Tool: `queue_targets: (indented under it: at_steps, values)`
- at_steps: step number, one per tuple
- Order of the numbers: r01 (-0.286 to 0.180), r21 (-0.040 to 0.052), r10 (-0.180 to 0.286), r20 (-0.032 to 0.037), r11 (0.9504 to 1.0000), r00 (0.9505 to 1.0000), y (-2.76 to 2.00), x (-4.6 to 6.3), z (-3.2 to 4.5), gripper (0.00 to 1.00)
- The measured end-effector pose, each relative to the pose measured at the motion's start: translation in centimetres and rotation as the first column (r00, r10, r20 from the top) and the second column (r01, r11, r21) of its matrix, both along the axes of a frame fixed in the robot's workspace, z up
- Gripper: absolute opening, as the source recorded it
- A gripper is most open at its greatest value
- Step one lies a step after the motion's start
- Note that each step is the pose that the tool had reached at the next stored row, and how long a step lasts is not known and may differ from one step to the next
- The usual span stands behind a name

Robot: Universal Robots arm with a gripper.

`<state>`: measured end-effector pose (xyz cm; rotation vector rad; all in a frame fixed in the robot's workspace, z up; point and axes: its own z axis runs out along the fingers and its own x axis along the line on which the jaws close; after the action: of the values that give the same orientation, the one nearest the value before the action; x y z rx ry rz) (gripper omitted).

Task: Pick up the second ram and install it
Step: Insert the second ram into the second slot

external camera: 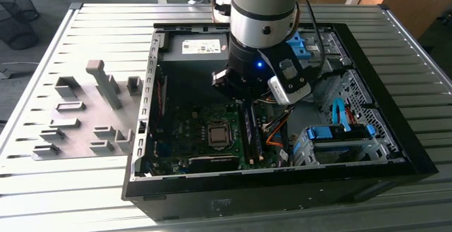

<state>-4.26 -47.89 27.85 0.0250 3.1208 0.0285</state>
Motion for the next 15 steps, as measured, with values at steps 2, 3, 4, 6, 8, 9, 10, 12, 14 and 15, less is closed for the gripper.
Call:
queue_targets:
  at_steps: [2,3,4,6,8,9,10,12,14,15]
  values:
    - [0.001,0.0,-0.001,0.0,1.0,1.0,0.0,0.0,-0.36,0.14]
    - [0.002,0.0001,-0.002,0.0,1.0,1.0,0.0,0.0,-0.54,0.14]
    - [0.003,0.0001,-0.003,0.0,1.0,1.0,0.0,0.0,-0.72,0.14]
    - [0.005,0.0001,-0.005,0.0,1.0,1.0,0.0,0.1,-1.09,0.14]
    - [0.006,0.0001,-0.006,0.0,1.0,1.0,0.0,0.1,-1.45,0.14]
    - [0.007,0.0001,-0.007,0.0,1.0,1.0,0.0,0.1,-1.63,0.14]
    - [0.008,0.0,-0.008,0.0,1.0,1.0,0.0,0.1,-1.81,0.14]
    - [0.01,0.0,-0.01,0.0,0.9999,0.9999,0.0,0.1,-2.18,0.14]
    - [0.012,0.0,-0.012,0.0,0.9999,0.9999,0.0,0.1,-2.54,0.14]
    - [0.013,0.0001,-0.013,0.0,0.9999,0.9999,0.0,0.1,-2.72,0.14]
